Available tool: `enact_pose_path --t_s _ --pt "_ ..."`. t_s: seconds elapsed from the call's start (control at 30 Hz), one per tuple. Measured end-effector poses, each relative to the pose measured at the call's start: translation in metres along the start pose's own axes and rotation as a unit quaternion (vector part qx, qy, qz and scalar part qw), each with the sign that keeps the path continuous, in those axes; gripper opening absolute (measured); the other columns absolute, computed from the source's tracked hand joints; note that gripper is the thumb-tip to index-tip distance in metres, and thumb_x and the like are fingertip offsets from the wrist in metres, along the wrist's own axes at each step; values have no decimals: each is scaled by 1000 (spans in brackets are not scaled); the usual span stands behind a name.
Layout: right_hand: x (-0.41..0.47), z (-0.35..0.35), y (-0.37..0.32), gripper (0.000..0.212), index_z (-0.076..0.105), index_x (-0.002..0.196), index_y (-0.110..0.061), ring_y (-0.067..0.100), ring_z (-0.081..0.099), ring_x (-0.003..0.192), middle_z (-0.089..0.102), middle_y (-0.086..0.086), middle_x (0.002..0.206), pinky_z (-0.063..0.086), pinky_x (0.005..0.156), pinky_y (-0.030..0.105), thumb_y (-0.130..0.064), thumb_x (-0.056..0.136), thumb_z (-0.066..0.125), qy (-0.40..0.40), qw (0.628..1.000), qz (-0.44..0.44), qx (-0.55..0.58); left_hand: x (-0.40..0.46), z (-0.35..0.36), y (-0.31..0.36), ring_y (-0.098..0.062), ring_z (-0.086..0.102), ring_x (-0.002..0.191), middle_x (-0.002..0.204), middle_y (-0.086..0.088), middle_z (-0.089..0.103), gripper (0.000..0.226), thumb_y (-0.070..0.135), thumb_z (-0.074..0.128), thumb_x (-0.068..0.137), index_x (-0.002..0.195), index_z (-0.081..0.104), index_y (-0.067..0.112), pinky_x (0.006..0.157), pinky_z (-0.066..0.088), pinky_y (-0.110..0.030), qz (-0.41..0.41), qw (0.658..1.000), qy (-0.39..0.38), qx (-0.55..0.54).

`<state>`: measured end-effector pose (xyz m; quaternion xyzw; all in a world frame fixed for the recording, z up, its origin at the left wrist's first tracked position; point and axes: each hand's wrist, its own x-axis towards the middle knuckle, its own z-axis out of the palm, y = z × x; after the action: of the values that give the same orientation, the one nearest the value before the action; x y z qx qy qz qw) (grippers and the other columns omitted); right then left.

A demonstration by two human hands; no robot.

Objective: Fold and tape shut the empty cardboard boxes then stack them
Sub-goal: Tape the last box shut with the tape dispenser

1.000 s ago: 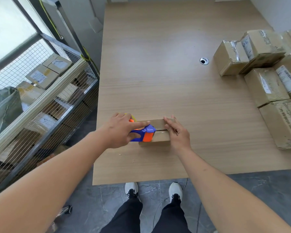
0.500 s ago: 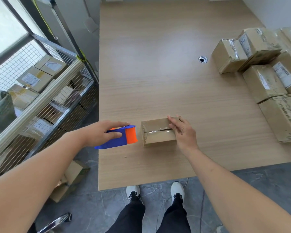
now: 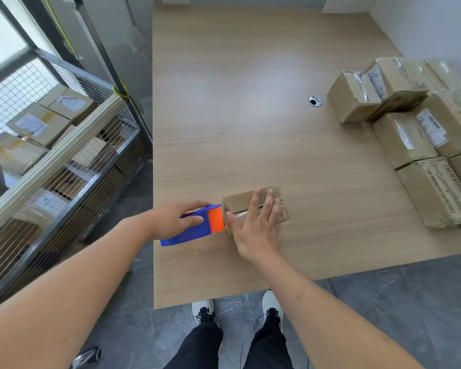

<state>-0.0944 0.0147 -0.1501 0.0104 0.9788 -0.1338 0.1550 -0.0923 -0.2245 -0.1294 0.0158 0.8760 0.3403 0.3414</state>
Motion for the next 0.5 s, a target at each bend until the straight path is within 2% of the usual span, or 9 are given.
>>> enact_pose_path --t_s 0.1,0.17,0.23,0.5 --pt "0 5 3 95 -16 161 -21 33 -12 155 -19 9 168 7 126 50 -76 95 25 7 1000 -1 1 -5 5 -1 -12 46 126 135 16 49 46 40 44 108 152 35 51 102 34 -32 6 1000 5 -14" --pt "-1 5 1 96 -17 161 -22 32 -12 155 -19 9 168 7 126 50 -78 94 23 11 1000 3 -5 -7 12 -6 -9 45 129 140 22 48 46 40 42 109 153 34 51 104 34 -31 12 999 8 -35" --pt "-1 5 0 97 -19 160 -23 31 -12 155 -20 8 168 7 127 49 -79 92 22 12 1000 4 -11 -6 18 -8 -9 49 129 143 23 51 44 43 41 108 151 35 53 107 37 -33 12 999 12 -48" --pt "0 3 -3 97 -23 159 -20 34 -13 156 -22 12 168 1 127 48 -76 95 23 -3 999 6 -40 5 14 -4 -16 56 114 127 16 61 33 52 35 107 138 43 52 104 41 -42 -20 999 -11 -35"
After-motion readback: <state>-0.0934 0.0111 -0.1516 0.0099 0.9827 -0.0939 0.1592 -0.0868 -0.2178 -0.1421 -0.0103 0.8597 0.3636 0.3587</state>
